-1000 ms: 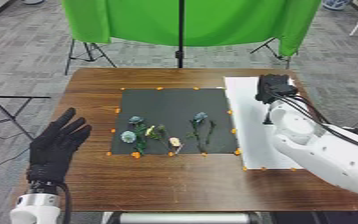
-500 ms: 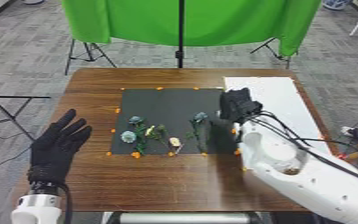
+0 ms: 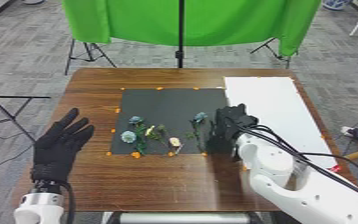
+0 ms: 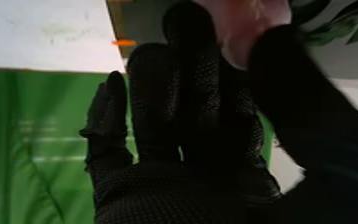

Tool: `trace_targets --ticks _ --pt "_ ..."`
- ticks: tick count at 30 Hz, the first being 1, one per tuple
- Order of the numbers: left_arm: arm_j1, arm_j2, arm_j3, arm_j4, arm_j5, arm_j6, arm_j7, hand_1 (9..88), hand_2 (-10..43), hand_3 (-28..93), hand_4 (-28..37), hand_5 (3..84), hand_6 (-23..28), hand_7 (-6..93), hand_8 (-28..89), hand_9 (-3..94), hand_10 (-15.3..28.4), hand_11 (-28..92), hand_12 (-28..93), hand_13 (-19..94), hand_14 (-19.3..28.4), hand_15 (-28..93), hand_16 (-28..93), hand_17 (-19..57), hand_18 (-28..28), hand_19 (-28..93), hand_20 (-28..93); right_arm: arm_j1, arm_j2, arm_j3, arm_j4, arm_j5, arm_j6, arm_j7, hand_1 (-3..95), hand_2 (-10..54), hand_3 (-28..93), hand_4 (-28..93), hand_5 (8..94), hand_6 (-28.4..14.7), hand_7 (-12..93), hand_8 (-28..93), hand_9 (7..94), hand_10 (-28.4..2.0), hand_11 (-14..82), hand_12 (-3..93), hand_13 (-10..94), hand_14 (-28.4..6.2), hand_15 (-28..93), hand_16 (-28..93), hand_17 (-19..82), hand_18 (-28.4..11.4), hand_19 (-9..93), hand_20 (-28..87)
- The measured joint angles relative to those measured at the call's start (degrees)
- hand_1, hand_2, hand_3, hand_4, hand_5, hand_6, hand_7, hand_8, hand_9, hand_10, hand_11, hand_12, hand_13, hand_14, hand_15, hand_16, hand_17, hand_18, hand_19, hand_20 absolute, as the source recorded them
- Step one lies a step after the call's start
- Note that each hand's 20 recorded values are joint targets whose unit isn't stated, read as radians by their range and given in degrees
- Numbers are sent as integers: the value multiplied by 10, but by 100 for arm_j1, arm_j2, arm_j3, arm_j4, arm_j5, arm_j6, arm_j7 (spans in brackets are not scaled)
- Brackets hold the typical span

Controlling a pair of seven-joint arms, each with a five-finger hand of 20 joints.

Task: Arrange flowers

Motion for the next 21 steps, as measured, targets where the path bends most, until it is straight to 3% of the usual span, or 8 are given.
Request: trace_targets --ticks 10,17,21 --pt "-1 -65 1 10 66 -21 -70 239 85 773 -262 408 102 99 -89 367 212 235 103 253 284 517 -92 -88 284 586 87 -527 26 561 -477 412 -200 -130 296 -95 718 -283 647 -8 131 -122 721 -125 390 185 576 -127 808 182 144 -235 786 525" --pt "-7 -151 -31 22 132 -85 -178 225 88 771 -276 407 101 99 -89 366 211 233 103 252 284 516 -93 -88 284 586 86 -1166 47 1427 -984 1065 828 341 281 -95 719 -283 610 -13 124 -118 707 -135 405 188 570 -130 817 181 142 -235 788 529" --pt "11 -172 -60 24 151 -153 -177 212 87 770 -281 407 100 98 -89 366 211 232 103 252 284 515 -92 -89 284 586 86 -1561 -14 2093 -1236 1349 1135 456 260 -95 740 -283 582 -2 134 -124 651 -145 285 151 474 -147 725 120 68 -226 690 468"
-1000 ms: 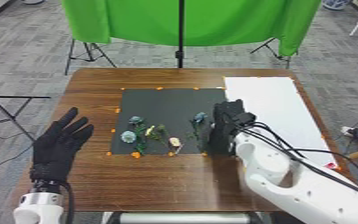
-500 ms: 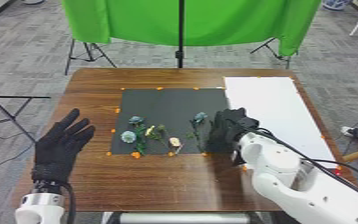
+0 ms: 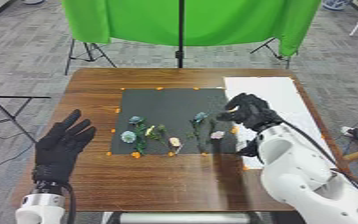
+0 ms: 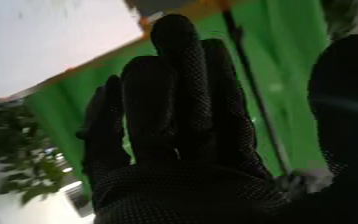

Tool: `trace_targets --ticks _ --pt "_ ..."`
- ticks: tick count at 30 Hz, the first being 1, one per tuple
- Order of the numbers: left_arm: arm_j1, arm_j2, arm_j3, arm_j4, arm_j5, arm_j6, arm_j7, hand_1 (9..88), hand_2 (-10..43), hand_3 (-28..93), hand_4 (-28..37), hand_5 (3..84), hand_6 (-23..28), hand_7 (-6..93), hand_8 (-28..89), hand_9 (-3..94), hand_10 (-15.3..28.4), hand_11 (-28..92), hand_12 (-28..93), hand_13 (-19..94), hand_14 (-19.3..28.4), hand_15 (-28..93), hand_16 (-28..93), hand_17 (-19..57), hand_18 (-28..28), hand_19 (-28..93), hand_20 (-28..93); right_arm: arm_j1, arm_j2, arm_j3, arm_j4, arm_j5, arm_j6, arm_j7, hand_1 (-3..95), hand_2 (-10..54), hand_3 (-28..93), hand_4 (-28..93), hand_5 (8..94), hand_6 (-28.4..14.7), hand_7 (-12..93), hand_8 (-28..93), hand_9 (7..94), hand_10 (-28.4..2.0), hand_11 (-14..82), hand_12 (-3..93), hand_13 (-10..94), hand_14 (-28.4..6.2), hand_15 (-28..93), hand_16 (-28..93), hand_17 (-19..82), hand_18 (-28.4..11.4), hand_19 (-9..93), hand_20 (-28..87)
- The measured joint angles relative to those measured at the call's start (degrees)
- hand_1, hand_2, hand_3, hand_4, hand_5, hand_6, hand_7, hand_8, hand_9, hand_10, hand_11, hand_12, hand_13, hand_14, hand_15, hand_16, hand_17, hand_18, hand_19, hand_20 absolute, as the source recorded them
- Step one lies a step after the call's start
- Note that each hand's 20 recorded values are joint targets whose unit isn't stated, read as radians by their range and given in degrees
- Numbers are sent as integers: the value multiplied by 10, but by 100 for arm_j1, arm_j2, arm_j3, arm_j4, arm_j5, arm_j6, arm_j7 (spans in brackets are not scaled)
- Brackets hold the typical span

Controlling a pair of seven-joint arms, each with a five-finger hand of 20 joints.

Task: Arrange flowers

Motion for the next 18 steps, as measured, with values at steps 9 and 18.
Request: trace_targets --ticks 9,18 --pt "-81 -18 149 204 -36 -52 256 199 81 776 -282 413 88 98 -92 378 204 226 100 258 283 516 -87 -89 283 575 86 -995 -299 1394 -18 2693 1789 -991 203 -55 762 -283 551 9 134 -127 585 -144 176 136 414 -186 528 82 37 -254 577 362" --pt "-109 -148 114 228 11 -135 188 203 80 776 -283 409 85 94 -92 379 200 220 102 260 283 515 -84 -88 283 571 92 -1826 -739 2311 159 4869 2128 -3170 173 18 769 -283 461 21 119 -121 495 -132 109 127 346 -198 325 127 10 -249 510 256"
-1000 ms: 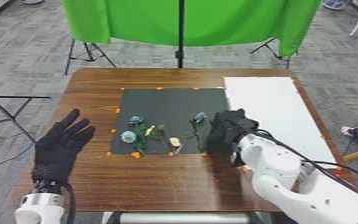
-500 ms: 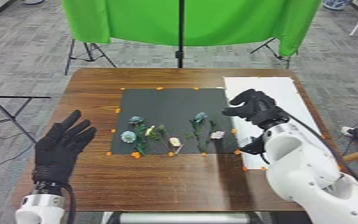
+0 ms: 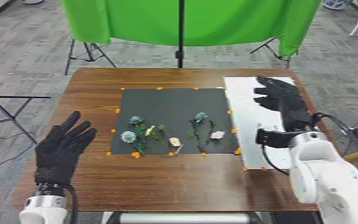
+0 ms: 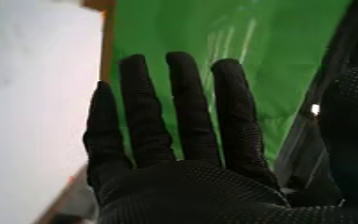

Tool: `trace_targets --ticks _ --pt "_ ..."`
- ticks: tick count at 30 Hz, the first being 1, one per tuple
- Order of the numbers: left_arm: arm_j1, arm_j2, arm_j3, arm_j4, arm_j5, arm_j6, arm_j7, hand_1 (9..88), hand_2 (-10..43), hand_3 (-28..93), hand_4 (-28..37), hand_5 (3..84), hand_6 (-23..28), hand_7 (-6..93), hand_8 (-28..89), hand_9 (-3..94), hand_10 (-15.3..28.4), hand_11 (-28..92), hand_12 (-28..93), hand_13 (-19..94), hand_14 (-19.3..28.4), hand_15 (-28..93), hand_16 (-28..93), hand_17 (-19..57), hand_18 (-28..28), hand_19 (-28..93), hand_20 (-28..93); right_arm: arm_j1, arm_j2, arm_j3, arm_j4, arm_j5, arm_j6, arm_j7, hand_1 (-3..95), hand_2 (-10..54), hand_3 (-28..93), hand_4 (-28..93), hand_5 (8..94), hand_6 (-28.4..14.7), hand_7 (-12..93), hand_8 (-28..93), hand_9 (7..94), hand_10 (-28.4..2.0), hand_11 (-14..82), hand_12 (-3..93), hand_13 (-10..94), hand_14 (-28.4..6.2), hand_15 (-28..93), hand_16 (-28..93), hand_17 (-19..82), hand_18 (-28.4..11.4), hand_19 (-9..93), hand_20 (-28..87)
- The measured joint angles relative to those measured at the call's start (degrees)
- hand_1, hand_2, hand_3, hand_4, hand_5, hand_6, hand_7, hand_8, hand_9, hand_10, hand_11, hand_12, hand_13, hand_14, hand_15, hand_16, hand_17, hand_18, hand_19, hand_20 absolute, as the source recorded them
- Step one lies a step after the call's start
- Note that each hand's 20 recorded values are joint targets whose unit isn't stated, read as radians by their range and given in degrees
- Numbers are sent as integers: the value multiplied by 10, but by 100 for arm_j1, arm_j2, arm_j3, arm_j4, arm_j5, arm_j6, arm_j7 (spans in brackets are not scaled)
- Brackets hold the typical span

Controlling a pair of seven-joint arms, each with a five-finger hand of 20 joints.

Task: Arrange flowers

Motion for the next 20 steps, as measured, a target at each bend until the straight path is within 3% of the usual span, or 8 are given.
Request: trace_targets --ticks 2,6,11,16,20 --pt "-4 -6 9 0 0 0 9 204 80 777 -283 408 84 94 -92 379 199 219 101 260 281 514 -84 -88 283 572 94 -124 -74 135 50 659 -319 -400 170 20 771 -283 456 24 119 -121 495 -132 105 128 357 -199 329 134 15 -249 513 255" --pt "-4 -30 5 0 2 -23 8 205 80 776 -283 407 84 94 -92 377 201 219 102 260 281 515 -84 -85 284 572 97 -310 -209 261 96 1717 -825 -681 170 30 757 -283 499 9 131 -122 581 -160 217 154 425 -185 424 147 50 -251 558 274" --pt "-4 -87 -41 0 32 -76 -30 205 80 776 -283 406 84 95 -92 377 202 220 103 259 283 515 -85 -84 284 571 100 -467 -573 471 175 2599 -1143 -751 166 29 758 -283 501 17 130 -123 561 -149 175 134 421 -189 392 132 53 -252 558 278" --pt "-7 -174 -72 5 73 -135 -136 206 79 776 -283 404 82 95 -92 375 201 219 103 259 283 513 -85 -84 284 569 102 -555 -806 572 241 2422 -1277 -784 168 29 755 -283 499 20 128 -124 547 -144 149 131 430 -189 388 136 63 -255 562 282" --pt "-6 -187 -64 10 74 -143 -139 207 79 775 -283 401 80 94 -93 372 200 215 101 259 283 509 -86 -83 284 566 102 -583 -880 622 302 2311 -1489 -784 169 30 752 -283 488 24 120 -122 528 -142 118 126 468 -189 396 137 104 -263 602 298"
